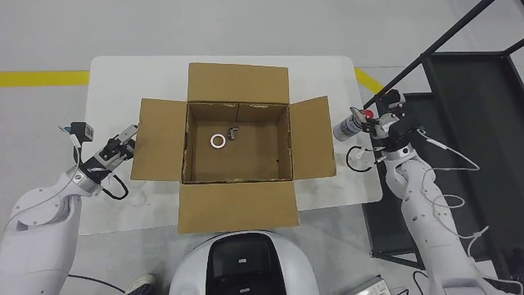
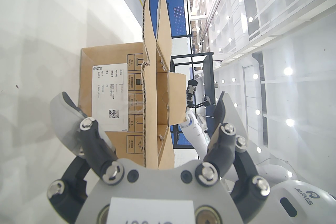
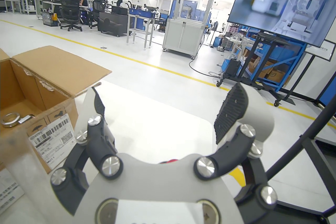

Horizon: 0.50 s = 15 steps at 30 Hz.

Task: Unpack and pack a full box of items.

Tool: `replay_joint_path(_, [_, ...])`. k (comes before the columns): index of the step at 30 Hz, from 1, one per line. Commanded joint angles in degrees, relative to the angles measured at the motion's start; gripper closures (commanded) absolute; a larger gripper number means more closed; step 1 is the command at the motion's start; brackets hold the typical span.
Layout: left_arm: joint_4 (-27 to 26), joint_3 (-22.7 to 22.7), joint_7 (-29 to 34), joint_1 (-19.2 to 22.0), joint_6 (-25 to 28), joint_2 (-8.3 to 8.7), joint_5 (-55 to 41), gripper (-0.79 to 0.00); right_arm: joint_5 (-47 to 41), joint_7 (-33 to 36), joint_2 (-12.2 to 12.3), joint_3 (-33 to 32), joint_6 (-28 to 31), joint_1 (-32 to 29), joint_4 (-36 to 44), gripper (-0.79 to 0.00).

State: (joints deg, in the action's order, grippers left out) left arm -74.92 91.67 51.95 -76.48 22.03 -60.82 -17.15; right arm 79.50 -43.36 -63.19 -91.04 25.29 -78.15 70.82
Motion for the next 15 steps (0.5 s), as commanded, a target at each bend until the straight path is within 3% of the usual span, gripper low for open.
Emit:
replay_joint_path(1, [0.00, 0.00, 0.00, 0.00, 0.00, 0.00, 0.00, -0.785, -1.86, 5.54, 0.16, -1.43, 0.14, -2.65, 5.67, -0.785])
replay_joint_path(15, [0.00, 0.00, 0.00, 0.00, 0.00, 0.00, 0.00, -0.785, -2.57, 7.23, 0.20, -1.86, 0.26, -3.38, 7.03, -0.785])
